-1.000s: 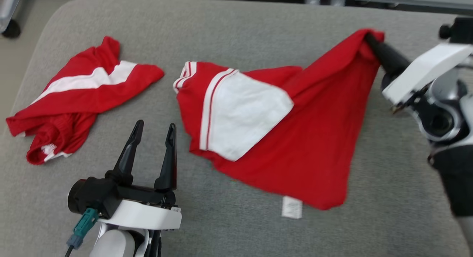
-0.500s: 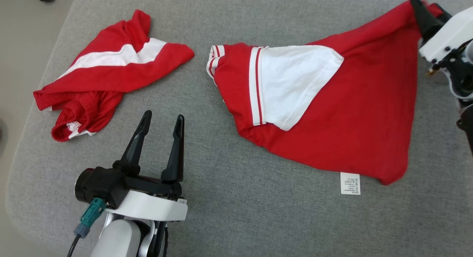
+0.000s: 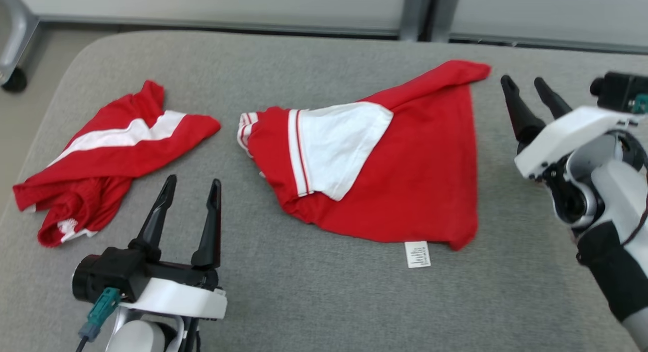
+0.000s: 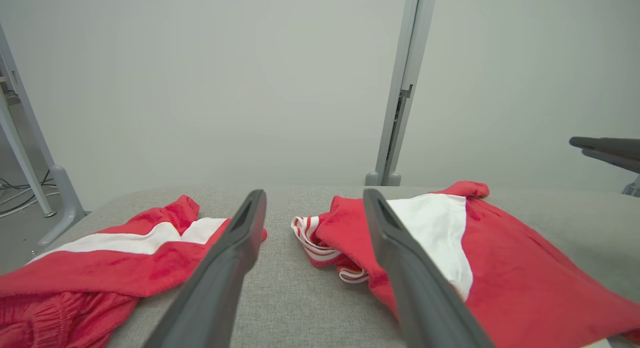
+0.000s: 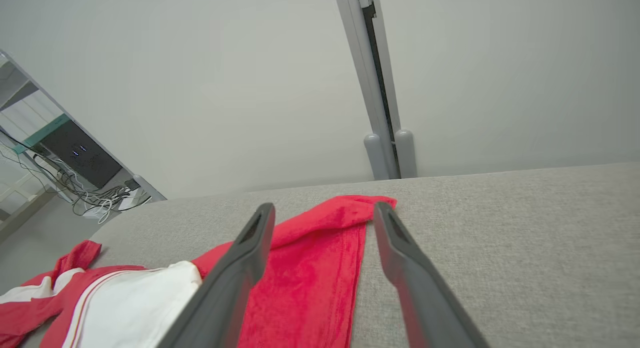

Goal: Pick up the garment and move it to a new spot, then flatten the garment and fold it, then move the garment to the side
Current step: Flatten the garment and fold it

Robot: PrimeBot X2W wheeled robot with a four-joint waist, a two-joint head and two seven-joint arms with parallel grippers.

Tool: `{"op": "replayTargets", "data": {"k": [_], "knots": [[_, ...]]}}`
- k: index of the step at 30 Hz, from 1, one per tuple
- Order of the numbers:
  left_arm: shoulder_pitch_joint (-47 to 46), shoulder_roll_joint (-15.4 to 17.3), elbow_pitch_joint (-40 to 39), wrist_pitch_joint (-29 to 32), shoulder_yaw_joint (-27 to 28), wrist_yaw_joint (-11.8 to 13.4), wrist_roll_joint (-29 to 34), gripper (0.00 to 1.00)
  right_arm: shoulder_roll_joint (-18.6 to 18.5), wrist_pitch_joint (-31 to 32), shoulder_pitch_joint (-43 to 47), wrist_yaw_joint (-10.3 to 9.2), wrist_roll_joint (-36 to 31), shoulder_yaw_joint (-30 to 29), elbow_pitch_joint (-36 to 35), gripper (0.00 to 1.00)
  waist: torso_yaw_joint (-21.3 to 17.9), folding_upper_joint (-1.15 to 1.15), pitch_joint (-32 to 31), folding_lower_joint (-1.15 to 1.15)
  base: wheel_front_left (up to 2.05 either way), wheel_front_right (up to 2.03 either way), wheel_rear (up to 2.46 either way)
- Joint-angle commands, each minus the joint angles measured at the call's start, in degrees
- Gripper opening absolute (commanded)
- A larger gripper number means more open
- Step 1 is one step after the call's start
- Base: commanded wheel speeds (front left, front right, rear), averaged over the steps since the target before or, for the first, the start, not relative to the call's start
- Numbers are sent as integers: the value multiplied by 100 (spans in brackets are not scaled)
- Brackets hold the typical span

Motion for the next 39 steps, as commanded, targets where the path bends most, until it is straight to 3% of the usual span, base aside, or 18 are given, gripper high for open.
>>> {"op": "replayTargets", "data": {"k": [1, 6, 10, 15, 18, 21, 28, 33, 39], "knots": [[124, 108, -35, 28, 92, 57, -2, 100, -79, -317, 334, 11, 38, 84, -192, 100, -414, 0, -443, 0, 0, 0, 0], [400, 254, -123, 84, 275, 167, -88, 100, -107, -1082, 1120, 11, -141, 36, -616, 100, -711, 0, -848, 0, 0, 0, 0], [614, 298, -203, 77, 465, 271, -188, 100, 36, -1224, 1723, 11, -468, -314, -951, 100, -862, 0, -1050, 0, 0, 0, 0], [966, 377, -353, 77, 609, 355, -268, 100, 435, -1225, 2902, 11, -1652, -1245, -2134, 100, -1048, 0, -1200, 0, 0, 0, 0], [1118, 354, -417, 102, 561, 383, -278, 100, 662, -1227, 3729, 11, -2538, -1503, -2869, 100, -1109, 0, -1244, 0, 0, 0, 0], [1178, 313, -413, 106, 513, 401, -293, 100, 873, -1228, 4195, 11, -2873, -1662, -3127, 100, -1133, 0, -1258, 0, 0, 0, 0], [1199, 258, -429, 124, 392, 417, -276, 100, 1151, -1228, 4499, 11, -3211, -1748, -3212, 100, -1121, 0, -1224, 0, 0, 0, 0], [1087, 232, -430, 138, 311, 397, -278, 100, 987, -1227, 4348, 11, -3416, -1499, -2922, 100, -1006, 0, -1194, 0, 0, 0, 0], [971, 173, -382, 173, 188, 355, -315, 100, 874, -747, 3866, 11, -3456, -919, -2181, 100, -704, 0, -1116, 0, 0, 0, 0]]}}
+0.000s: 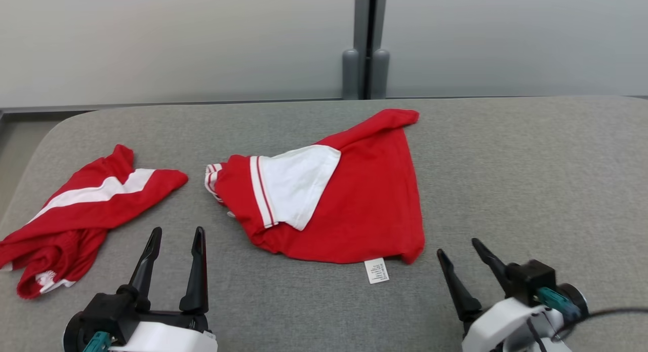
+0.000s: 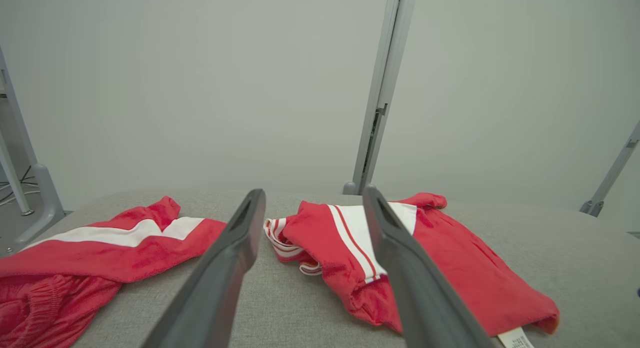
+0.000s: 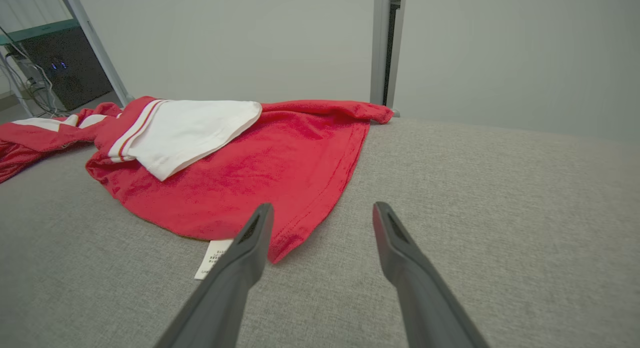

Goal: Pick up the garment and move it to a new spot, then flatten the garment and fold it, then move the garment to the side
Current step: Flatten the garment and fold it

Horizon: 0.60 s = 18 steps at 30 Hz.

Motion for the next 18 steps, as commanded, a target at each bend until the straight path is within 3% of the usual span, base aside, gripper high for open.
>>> {"op": "replayTargets", "data": {"k": [1, 9, 18], "knots": [[-115, 7, 21, -11, 4, -16, -22, 100, -40, 140, -185, 11, 9, 131, 213, 100, 176, 0, 41, 0, 0, 0, 0], [-265, -22, 115, -20, -79, -62, -64, 100, -62, 607, -969, 10, -85, 673, 1476, 100, 704, 0, 121, 0, 0, 0, 0], [-280, -62, 193, -53, -128, -50, -119, 100, 36, 977, -1429, 7, -632, 502, 2440, 100, 1001, 0, 146, 0, 0, 0, 0]]}}
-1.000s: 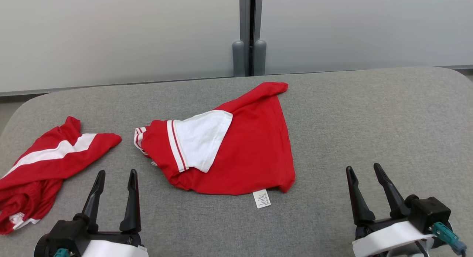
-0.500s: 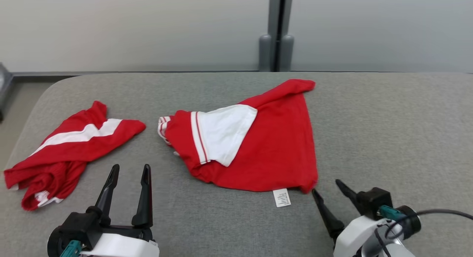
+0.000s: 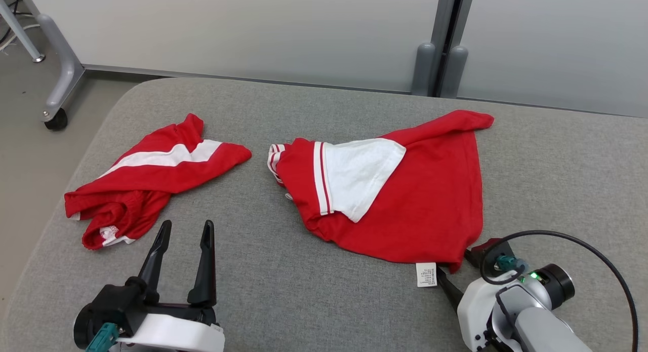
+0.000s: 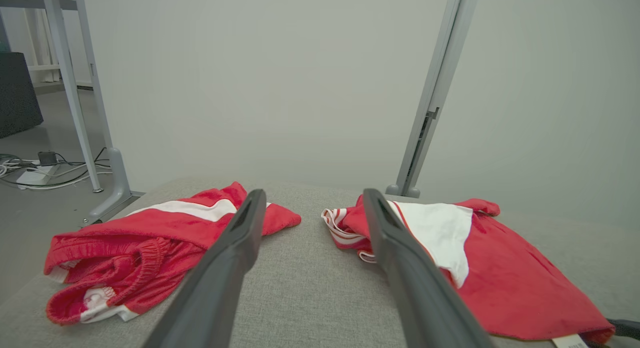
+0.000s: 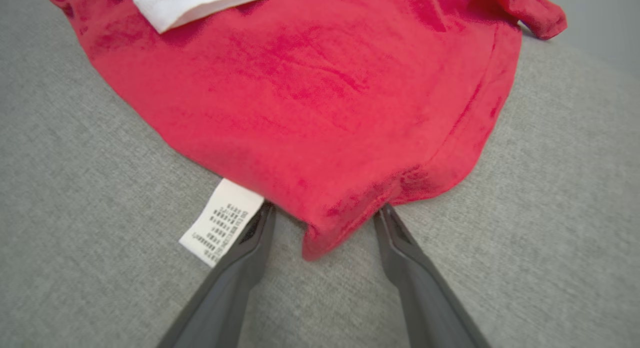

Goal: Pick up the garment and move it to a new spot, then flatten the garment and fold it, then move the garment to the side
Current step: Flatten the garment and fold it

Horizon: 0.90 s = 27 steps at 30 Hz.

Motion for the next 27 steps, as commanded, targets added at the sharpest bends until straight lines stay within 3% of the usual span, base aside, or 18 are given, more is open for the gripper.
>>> {"op": "replayTargets", "data": {"k": [1, 2, 4, 5, 16, 27], "knots": [[-42, 15, 15, -14, 5, 13, -58, 100, -8, 14, -16, 1, -50, -18, 68, 100, 20, 0, 3, 0, 0, 0, 0], [-41, 15, 17, -19, 4, 12, -51, 100, 6, 6, -41, 1, -96, -34, 113, 100, 29, 0, 4, 0, 0, 0, 0], [-44, 25, 29, -30, 14, 20, -50, 100, 41, -34, -106, 1, -167, -58, 197, 28, 29, 0, 4, 0, 0, 0, 0], [-40, 32, 34, -36, 22, 28, -56, 100, 50, -50, -120, 1, -204, -80, 235, 0, 18, 0, -1, 0, 0, 0, 0], [50, 110, 28, -12, 22, 64, -74, 100, 36, -305, 38, 1, -541, -458, -78, 0, -523, 0, -100, 0, 0, 0, 0], [-22, 226, -72, 62, 48, 94, -83, 100, -754, 629, 709, 1, -492, -369, -1610, 0, -1404, 0, -15, 0, 0, 0, 0]]}}
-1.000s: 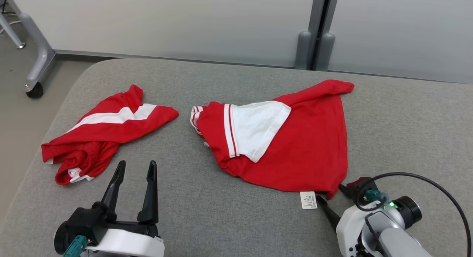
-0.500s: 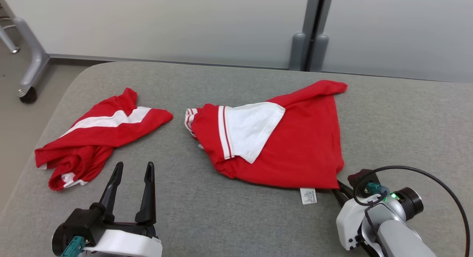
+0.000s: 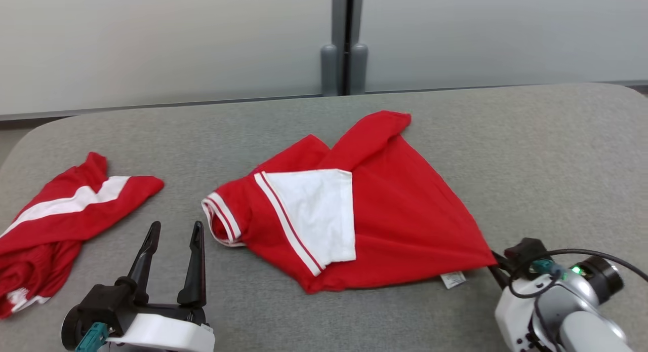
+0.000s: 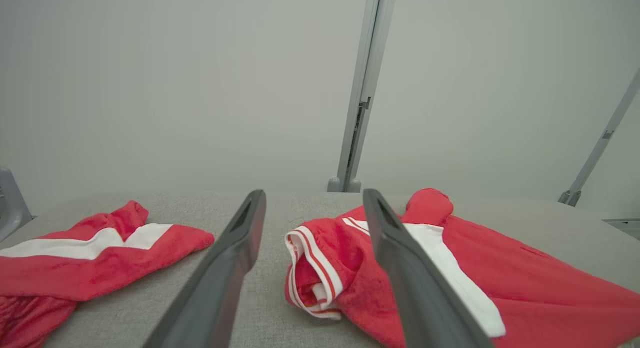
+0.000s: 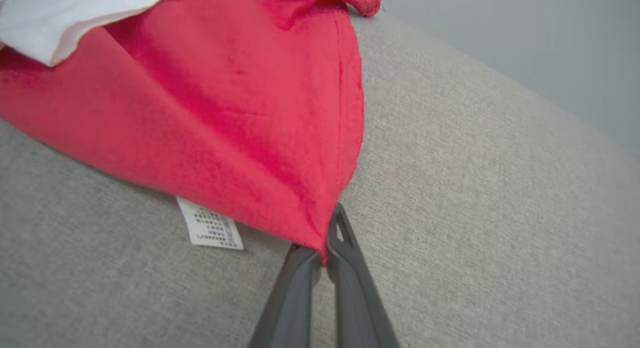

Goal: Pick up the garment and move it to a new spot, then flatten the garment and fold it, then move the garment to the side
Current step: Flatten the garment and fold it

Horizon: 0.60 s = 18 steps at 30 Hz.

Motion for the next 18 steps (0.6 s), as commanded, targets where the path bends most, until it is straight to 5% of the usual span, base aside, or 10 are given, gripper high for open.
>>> {"op": "replayTargets", "data": {"k": [1, 8, 9, 10, 18], "knots": [[-101, 38, -32, 12, -4, -9, 4, 100, -200, 196, 187, 0, 70, -98, -269, 0, -248, 0, 91, 0, 0, 0, 0], [-238, 81, -34, 47, -50, -21, 17, 100, -411, 760, 716, 0, 293, -523, -826, 4, -418, 0, 246, 0, 0, 0, 0], [-238, 90, -20, 63, -60, -29, 19, 100, -379, 789, 777, 0, 284, -612, -873, 44, -428, 0, 258, 0, 0, 0, 0], [-240, 102, -7, 79, -70, -27, 22, 100, -332, 818, 832, 1, 266, -670, -921, 100, -435, 0, 268, 0, 0, 0, 0], [-325, 197, -26, 174, -99, -17, 51, 100, -61, 1165, 1076, 0, 146, -1118, -1128, 100, -484, 0, 225, 0, 0, 0, 0]]}}
